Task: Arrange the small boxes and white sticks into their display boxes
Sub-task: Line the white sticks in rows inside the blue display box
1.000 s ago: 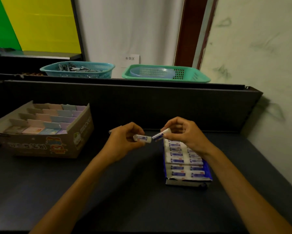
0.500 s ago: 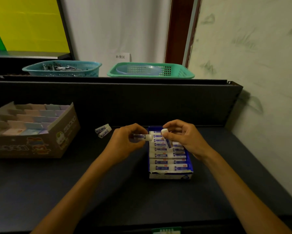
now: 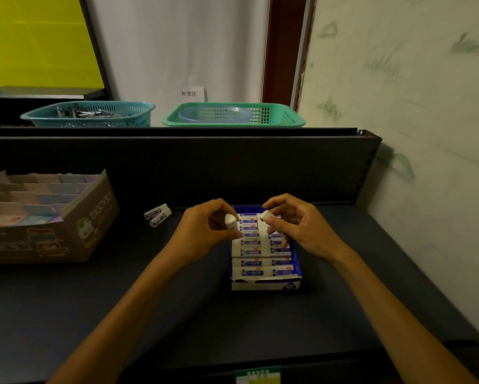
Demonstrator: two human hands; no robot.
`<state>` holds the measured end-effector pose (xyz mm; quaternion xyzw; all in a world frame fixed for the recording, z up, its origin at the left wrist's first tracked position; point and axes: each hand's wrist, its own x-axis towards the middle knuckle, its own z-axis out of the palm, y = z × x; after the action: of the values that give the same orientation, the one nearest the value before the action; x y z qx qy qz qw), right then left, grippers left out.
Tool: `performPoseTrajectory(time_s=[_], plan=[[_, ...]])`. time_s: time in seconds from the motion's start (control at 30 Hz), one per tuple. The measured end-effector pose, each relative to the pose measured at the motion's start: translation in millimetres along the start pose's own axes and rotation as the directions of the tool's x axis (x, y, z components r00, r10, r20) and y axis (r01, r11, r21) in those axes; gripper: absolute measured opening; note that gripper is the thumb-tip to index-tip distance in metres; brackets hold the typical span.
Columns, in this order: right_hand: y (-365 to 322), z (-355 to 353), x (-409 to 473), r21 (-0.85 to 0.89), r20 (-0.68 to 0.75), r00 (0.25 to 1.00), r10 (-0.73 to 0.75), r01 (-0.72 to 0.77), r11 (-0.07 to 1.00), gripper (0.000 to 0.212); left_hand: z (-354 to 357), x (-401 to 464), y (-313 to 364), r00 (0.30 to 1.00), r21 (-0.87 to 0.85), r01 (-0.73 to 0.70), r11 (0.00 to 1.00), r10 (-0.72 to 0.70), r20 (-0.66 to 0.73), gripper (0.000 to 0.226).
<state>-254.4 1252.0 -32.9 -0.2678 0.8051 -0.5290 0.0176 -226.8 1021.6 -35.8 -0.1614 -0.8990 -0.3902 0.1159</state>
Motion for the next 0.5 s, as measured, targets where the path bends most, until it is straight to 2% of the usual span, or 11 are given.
performPoseTrajectory(time_s=[0.07, 0.17, 0.27, 0.37, 0.5], plan=[[-1, -1, -1, 0.010, 0.007, 1.000, -0.017, 0.017, 1.000, 0.025, 1, -1, 3, 1.000, -0.061, 0.016, 0.998, -0.016, 0.002, 0.031], [-2, -4, -4, 0.027, 0.052, 0.999, -0.017, 0.016, 1.000, 0.024, 2, -2, 8, 0.999, -0.063, 0.028, 0.998, -0.026, 0.031, 0.032], [-1, -7, -7, 0.034, 0.088, 0.996, 0.000, -0.003, 0.999, 0.032, 3, -5, 11, 0.997, 0.037, -0.007, 0.999, 0.004, 0.073, 0.035], [-1, -10, -11, 0.020, 0.062, 0.998, 0.013, -0.014, 1.000, 0.041, 3, -8, 15, 0.995, 0.148, -0.051, 0.988, 0.038, 0.089, 0.031], [-2, -15, -17, -0.114, 0.077, 0.997, 0.020, -0.011, 0.993, 0.035, 4, -11, 19, 0.987, 0.208, -0.086, 0.974, 0.054, 0.154, 0.032]])
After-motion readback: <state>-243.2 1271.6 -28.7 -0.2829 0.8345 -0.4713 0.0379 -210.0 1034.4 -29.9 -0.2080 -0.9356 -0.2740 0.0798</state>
